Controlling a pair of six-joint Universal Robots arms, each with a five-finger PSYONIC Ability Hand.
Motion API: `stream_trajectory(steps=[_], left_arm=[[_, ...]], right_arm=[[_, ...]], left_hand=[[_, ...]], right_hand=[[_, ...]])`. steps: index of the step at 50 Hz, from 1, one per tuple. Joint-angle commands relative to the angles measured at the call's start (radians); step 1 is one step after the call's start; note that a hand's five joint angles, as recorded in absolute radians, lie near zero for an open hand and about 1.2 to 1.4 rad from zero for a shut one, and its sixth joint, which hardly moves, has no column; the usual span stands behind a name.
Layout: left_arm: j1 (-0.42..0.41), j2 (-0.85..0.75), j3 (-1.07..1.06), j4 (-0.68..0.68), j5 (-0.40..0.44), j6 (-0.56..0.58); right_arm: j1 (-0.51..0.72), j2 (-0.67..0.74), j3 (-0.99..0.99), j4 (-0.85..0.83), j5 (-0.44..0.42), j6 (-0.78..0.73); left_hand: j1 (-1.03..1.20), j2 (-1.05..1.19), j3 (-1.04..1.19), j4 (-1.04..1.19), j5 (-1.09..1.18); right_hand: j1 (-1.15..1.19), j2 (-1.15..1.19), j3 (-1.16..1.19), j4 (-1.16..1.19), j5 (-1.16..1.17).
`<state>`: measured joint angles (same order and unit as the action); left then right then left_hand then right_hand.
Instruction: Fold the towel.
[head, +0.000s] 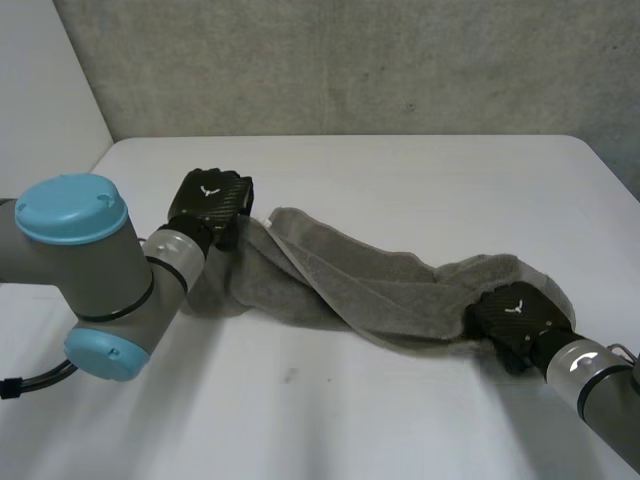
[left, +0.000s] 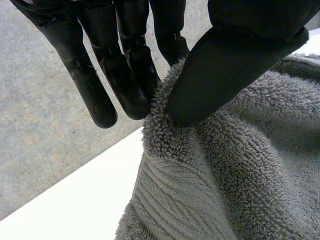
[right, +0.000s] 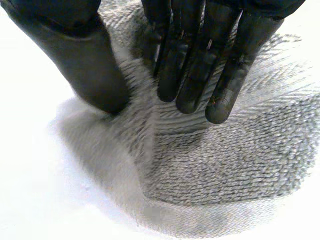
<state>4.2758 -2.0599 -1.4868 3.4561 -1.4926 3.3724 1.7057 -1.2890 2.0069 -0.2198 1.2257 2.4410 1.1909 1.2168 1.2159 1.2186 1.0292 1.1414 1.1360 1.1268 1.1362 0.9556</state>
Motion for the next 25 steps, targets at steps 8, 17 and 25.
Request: stream_trajectory(steps=[8,17,25], left_arm=[[-0.001,0.014,-0.033,0.000,0.000,0.002],[0.015,0.119,-0.073,-0.060,0.005,0.015],[0.041,0.328,-0.113,-0.190,0.009,0.100]], right_arm=[[-0.058,0.014,-0.053,-0.004,0.012,0.023],[-0.121,-0.166,-0.146,0.147,0.012,0.061],[-0.164,-0.370,-0.337,0.374,0.012,0.053]], left_hand=[[0.205,0.179,0.180,0.178,0.192],[0.205,0.179,0.180,0.178,0.192],[0.205,0.179,0.180,0.178,0.192]], right_hand=[[0.255,0.260,0.269,0.260,0.266],[0.255,0.260,0.269,0.260,0.266],[0.255,0.260,0.269,0.260,0.266]])
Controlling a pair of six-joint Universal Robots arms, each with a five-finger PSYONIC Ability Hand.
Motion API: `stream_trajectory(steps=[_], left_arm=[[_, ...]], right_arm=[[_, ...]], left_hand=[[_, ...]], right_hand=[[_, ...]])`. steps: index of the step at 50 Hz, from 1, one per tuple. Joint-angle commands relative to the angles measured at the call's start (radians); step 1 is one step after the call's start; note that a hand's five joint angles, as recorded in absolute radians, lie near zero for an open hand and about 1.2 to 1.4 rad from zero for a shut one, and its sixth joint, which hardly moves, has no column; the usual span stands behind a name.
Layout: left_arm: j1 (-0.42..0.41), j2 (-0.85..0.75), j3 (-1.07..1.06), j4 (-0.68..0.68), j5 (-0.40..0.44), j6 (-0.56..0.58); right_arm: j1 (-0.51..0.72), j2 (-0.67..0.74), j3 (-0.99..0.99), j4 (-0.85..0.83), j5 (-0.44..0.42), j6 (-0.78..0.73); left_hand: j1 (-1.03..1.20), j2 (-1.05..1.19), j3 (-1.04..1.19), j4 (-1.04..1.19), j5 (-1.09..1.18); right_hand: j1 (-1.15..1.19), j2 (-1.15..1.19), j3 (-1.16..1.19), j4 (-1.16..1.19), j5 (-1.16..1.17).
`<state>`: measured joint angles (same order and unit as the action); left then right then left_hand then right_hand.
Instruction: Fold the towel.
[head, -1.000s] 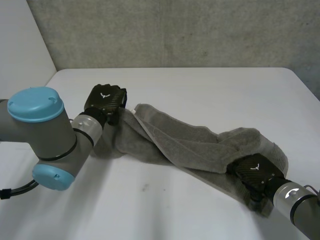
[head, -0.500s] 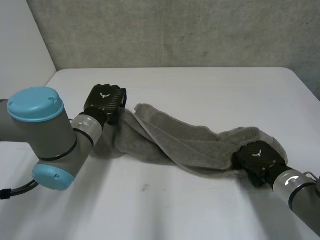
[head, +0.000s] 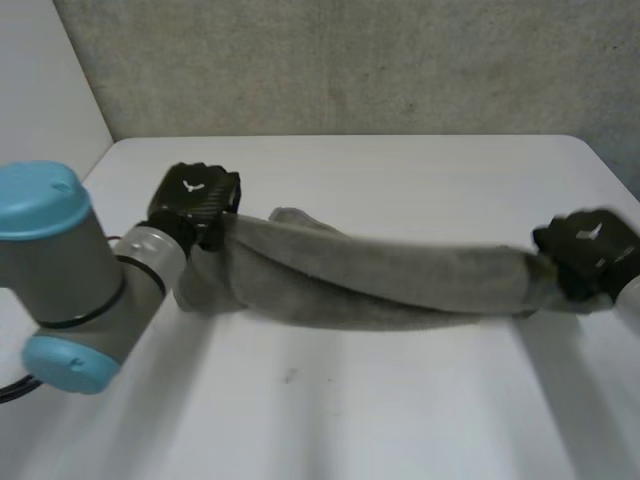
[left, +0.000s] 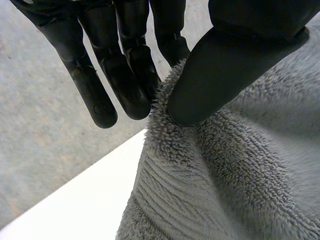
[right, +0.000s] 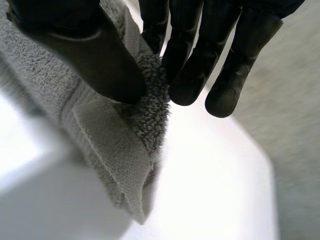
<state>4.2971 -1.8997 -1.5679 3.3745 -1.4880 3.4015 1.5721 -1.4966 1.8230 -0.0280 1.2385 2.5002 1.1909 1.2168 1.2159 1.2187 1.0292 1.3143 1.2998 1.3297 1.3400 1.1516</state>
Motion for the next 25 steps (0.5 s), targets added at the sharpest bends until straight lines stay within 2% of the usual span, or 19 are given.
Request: stream_trajectory(steps=[1,4,6,7,9,12,14,18,20,23,25], left_arm=[[0.019,0.207,-0.034,-0.147,0.006,0.103],[0.019,0.240,-0.034,-0.190,0.006,0.140],[0.019,0.283,-0.035,-0.272,0.008,0.208],[0.019,0.283,-0.035,-0.273,0.008,0.208],[0.021,0.289,-0.035,-0.332,0.008,0.257],[0.024,0.284,-0.037,-0.346,0.008,0.269],[0.030,0.254,-0.032,-0.354,0.008,0.283],[0.033,0.165,-0.006,-0.360,0.008,0.285],[0.035,0.084,0.055,-0.360,0.008,0.280],[0.035,0.045,0.089,-0.360,0.008,0.280],[0.035,-0.033,0.167,-0.359,0.008,0.280]], right_arm=[[-0.040,-0.190,-0.200,0.238,-0.002,-0.008],[-0.046,-0.208,-0.251,0.298,-0.002,-0.012],[-0.043,-0.208,-0.348,0.431,-0.002,-0.040],[-0.043,-0.208,-0.349,0.431,-0.002,-0.040],[-0.038,-0.186,-0.410,0.541,-0.001,-0.082],[-0.037,-0.151,-0.435,0.582,0.001,-0.103],[-0.034,-0.058,-0.467,0.609,0.003,-0.135],[-0.029,0.033,-0.498,0.612,0.007,-0.147],[0.017,0.128,-0.534,0.612,0.028,-0.149],[0.052,0.176,-0.564,0.611,0.047,-0.149],[0.118,0.263,-0.635,0.609,0.099,-0.150]], left_hand=[[0.205,0.179,0.180,0.178,0.192],[0.205,0.179,0.180,0.178,0.192],[0.205,0.179,0.180,0.178,0.192],[0.205,0.179,0.180,0.178,0.192],[0.205,0.179,0.180,0.178,0.192],[0.205,0.179,0.180,0.178,0.192],[0.205,0.179,0.180,0.178,0.192],[0.205,0.179,0.180,0.178,0.192],[0.205,0.179,0.180,0.178,0.192],[0.205,0.179,0.180,0.178,0.192],[0.205,0.179,0.180,0.178,0.192]], right_hand=[[0.082,0.096,0.067,0.056,0.070],[0.082,0.096,0.067,0.056,0.070],[0.082,0.096,0.067,0.056,0.070],[0.082,0.096,0.067,0.056,0.070],[0.082,0.096,0.067,0.056,0.070],[0.082,0.096,0.067,0.056,0.070],[0.082,0.096,0.067,0.056,0.070],[0.082,0.096,0.067,0.056,0.070],[0.082,0.096,0.067,0.056,0.070],[0.082,0.096,0.067,0.056,0.070],[0.082,0.096,0.067,0.056,0.070]])
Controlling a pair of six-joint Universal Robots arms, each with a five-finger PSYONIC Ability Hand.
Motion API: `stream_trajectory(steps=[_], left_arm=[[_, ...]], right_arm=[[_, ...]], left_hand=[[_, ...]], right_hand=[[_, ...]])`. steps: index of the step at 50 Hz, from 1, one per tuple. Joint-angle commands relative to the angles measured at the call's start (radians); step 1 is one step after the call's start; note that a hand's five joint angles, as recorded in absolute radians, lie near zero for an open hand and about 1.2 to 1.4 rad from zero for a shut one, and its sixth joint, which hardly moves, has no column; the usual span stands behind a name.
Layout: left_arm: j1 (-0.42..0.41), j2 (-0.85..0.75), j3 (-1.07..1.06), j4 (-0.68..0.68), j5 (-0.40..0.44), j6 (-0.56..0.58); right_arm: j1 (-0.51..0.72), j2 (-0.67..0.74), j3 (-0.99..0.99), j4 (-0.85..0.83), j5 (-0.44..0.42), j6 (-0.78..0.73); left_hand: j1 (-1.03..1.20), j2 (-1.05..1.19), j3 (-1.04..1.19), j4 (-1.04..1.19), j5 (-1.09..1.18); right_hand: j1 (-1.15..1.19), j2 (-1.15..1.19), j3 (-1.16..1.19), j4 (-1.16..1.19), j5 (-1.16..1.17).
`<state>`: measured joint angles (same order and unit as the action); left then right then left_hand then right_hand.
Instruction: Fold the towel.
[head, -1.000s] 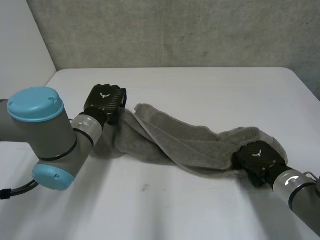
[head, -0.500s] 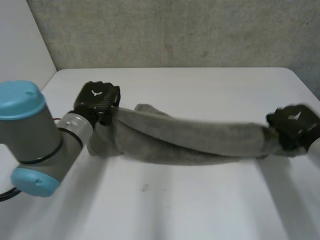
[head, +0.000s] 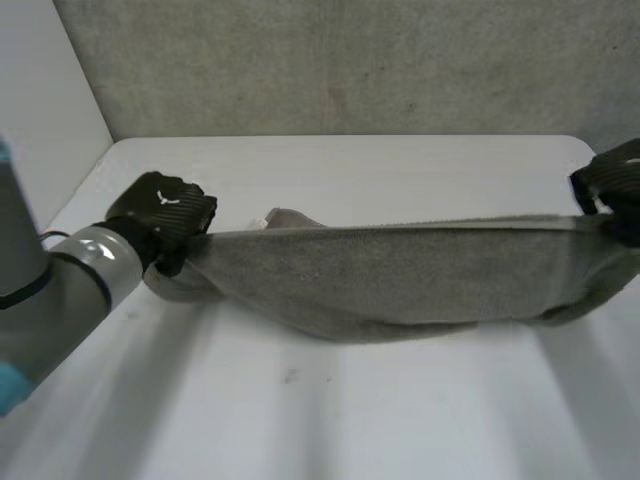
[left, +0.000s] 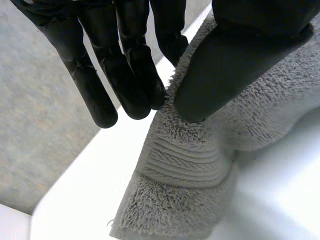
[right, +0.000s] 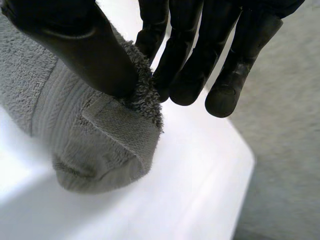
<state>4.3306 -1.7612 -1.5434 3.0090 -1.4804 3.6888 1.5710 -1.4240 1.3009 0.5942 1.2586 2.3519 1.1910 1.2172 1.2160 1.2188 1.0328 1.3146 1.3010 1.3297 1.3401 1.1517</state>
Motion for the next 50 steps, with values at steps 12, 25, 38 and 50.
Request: stream_trajectory(steps=[12,25,38,50], left_arm=[[0.000,-0.402,0.667,0.028,-0.001,-0.018],[0.001,-0.419,0.991,0.418,-0.011,-0.274],[0.056,-0.307,0.414,0.194,-0.011,-0.212],[0.076,-0.184,-0.113,0.220,0.000,0.030]], right_arm=[[0.224,0.465,-0.651,-0.137,0.162,0.026],[0.258,0.491,-1.005,-0.524,0.179,0.273],[0.250,0.445,-0.478,-0.287,0.091,0.193],[0.239,0.300,0.084,-0.422,0.076,0.144]], left_hand=[[0.205,0.179,0.180,0.178,0.189],[0.205,0.179,0.180,0.178,0.189],[0.205,0.179,0.180,0.178,0.189],[0.205,0.179,0.180,0.178,0.189]], right_hand=[[0.082,0.095,0.067,0.056,0.070],[0.082,0.095,0.067,0.056,0.070],[0.082,0.095,0.067,0.056,0.070],[0.082,0.095,0.067,0.056,0.070]])
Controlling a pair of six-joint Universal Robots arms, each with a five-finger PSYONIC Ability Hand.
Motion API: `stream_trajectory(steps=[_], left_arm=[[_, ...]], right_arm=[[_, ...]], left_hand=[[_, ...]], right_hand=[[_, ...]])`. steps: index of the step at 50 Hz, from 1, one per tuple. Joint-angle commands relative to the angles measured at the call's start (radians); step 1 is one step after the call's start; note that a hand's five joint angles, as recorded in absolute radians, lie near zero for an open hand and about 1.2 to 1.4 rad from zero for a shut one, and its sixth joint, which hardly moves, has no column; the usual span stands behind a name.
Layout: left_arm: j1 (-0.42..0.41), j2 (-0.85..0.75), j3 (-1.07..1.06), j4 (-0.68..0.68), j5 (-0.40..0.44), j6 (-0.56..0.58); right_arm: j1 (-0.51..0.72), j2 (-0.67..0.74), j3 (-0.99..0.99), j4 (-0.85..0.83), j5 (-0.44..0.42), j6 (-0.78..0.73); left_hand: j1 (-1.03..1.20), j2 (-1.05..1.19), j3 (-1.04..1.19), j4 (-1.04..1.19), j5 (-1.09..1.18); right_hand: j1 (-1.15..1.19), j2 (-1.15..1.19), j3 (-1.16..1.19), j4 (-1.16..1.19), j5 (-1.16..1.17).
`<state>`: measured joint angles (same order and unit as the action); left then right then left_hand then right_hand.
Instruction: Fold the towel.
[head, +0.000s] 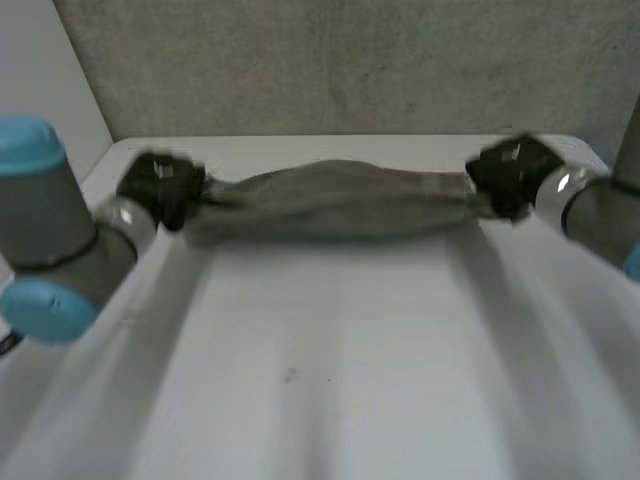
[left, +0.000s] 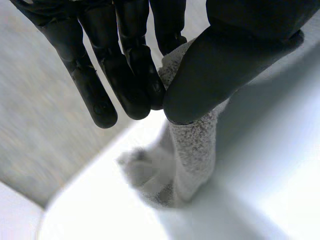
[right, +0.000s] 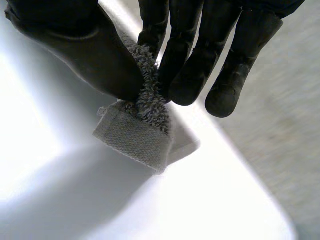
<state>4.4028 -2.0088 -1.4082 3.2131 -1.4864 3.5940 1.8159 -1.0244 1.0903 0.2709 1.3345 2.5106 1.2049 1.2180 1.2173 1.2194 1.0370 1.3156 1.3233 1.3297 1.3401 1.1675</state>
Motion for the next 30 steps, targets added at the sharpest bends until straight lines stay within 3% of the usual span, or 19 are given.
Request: stream_trajectory(steps=[1,9,10,11,13,14,17,24,30], left_arm=[[0.004,0.076,-0.290,0.019,0.006,0.135],[-0.009,0.114,-0.414,0.091,0.008,0.141],[-0.011,0.116,-0.425,0.121,0.008,0.141],[-0.011,0.116,-0.425,0.122,0.008,0.141],[-0.014,0.116,-0.440,0.180,0.008,0.141],[-0.014,0.116,-0.440,0.180,0.008,0.141],[-0.014,0.116,-0.451,0.230,0.008,0.143],[-0.010,0.101,-0.453,0.286,0.009,0.144],[0.006,0.094,-0.440,0.301,0.078,0.146]], right_arm=[[-0.015,-0.130,0.362,-0.137,0.002,-0.016],[-0.076,-0.250,0.591,-0.288,-0.008,-0.012],[-0.084,-0.261,0.611,-0.311,-0.009,-0.010],[-0.084,-0.261,0.611,-0.311,-0.009,-0.010],[-0.092,-0.264,0.635,-0.354,-0.008,-0.012],[-0.092,-0.264,0.635,-0.354,-0.008,-0.012],[-0.093,-0.255,0.645,-0.378,-0.008,-0.012],[-0.102,-0.234,0.658,-0.387,-0.009,-0.013],[-0.102,-0.232,0.666,-0.398,-0.009,-0.013]], left_hand=[[0.191,0.178,0.179,0.177,0.185],[0.191,0.178,0.179,0.177,0.185],[0.055,0.042,0.043,0.041,0.049],[0.054,0.041,0.041,0.039,0.047],[-0.227,-0.240,-0.239,-0.241,-0.234],[-0.228,-0.241,-0.240,-0.243,-0.235],[-0.503,-0.516,-0.515,-0.517,-0.509],[-0.566,-0.579,-0.578,-0.580,-0.572],[-0.657,-0.670,-0.669,-0.671,-0.663]], right_hand=[[0.081,0.073,0.067,0.056,0.054],[0.081,0.073,0.067,0.056,0.054],[0.081,0.073,0.067,0.056,0.054],[0.081,0.073,0.067,0.056,0.054],[0.081,0.073,0.067,0.056,0.054],[0.081,0.073,0.067,0.056,0.054],[0.081,0.073,0.067,0.056,0.054],[0.081,0.073,0.067,0.056,0.054],[0.081,0.073,0.067,0.056,0.054]])
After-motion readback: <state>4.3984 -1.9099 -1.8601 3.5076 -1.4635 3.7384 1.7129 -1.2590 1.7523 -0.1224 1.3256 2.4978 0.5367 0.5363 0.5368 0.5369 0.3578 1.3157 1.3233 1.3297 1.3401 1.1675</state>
